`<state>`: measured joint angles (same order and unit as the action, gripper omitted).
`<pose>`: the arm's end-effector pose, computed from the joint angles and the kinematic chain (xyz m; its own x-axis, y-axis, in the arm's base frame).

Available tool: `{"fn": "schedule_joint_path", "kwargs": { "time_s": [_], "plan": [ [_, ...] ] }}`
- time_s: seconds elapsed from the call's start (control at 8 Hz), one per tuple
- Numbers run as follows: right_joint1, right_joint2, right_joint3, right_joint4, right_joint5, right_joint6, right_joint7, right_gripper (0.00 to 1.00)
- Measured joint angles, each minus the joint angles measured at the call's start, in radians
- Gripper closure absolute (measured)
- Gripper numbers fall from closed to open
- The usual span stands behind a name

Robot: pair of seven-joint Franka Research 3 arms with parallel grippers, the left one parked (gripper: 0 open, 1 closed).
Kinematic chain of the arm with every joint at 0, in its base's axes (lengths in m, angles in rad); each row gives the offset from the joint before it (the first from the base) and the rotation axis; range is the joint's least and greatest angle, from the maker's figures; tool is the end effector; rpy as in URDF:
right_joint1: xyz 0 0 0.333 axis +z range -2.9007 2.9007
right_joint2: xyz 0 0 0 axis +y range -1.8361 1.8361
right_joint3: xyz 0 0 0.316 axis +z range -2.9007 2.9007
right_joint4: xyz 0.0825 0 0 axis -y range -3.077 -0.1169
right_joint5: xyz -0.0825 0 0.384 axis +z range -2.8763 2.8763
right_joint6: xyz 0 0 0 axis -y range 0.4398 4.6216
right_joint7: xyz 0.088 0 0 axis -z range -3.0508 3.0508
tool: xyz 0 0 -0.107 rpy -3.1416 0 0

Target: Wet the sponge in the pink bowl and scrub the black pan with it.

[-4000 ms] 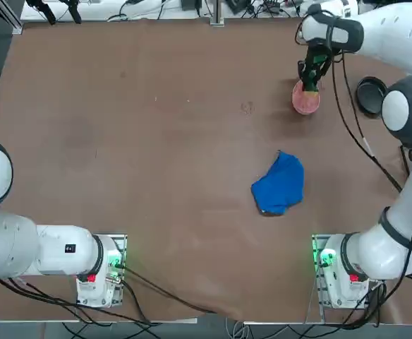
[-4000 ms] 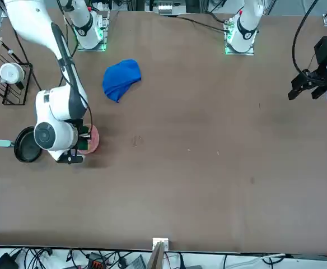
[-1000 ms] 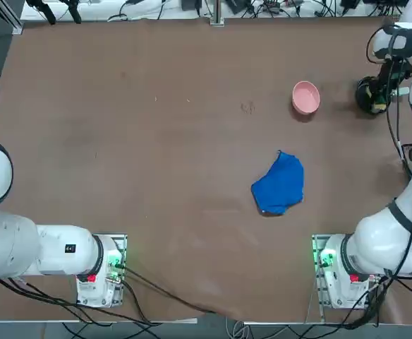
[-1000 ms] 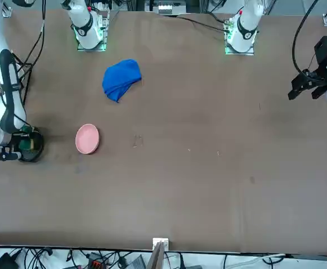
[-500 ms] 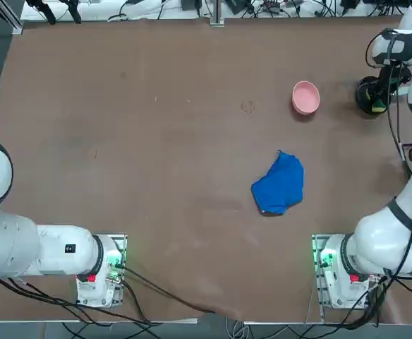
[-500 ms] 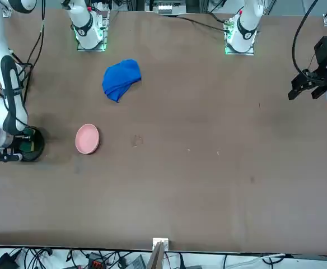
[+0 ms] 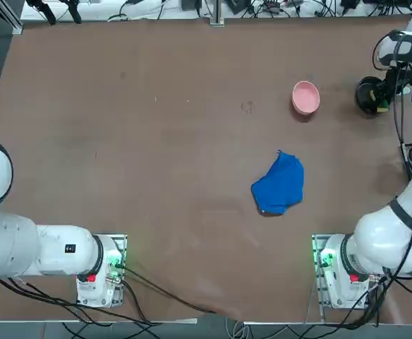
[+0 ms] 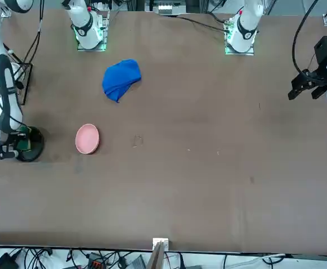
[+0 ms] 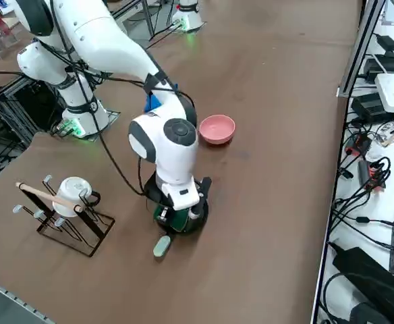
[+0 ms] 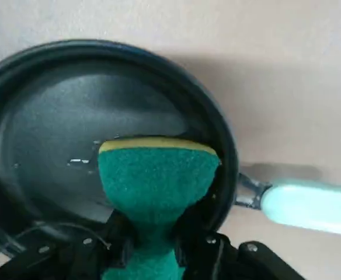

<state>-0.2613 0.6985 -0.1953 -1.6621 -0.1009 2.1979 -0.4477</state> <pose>0.6023 -0.2857 0.1954 0.9702 0.0771 -0.2296 0.1038 -0.9889 0.1063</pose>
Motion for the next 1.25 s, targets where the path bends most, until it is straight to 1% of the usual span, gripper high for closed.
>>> {"fn": "schedule_joint_path", "kwargs": {
  "time_s": [0.38, 0.75, 0.88, 1.12, 1.25],
  "plan": [
    [0.0, 0.026, 0.005, 0.055, 0.0, 0.017, 0.0, 0.62],
    [0.003, 0.043, 0.055, 0.083, 0.021, 0.014, 0.001, 0.62],
    [0.003, 0.043, 0.065, 0.083, 0.021, 0.008, 0.002, 0.62],
    [0.004, 0.041, 0.07, 0.083, 0.021, -0.03, -0.002, 0.62],
    [0.004, 0.038, 0.071, 0.084, 0.021, -0.071, -0.015, 0.63]
  ]
}}
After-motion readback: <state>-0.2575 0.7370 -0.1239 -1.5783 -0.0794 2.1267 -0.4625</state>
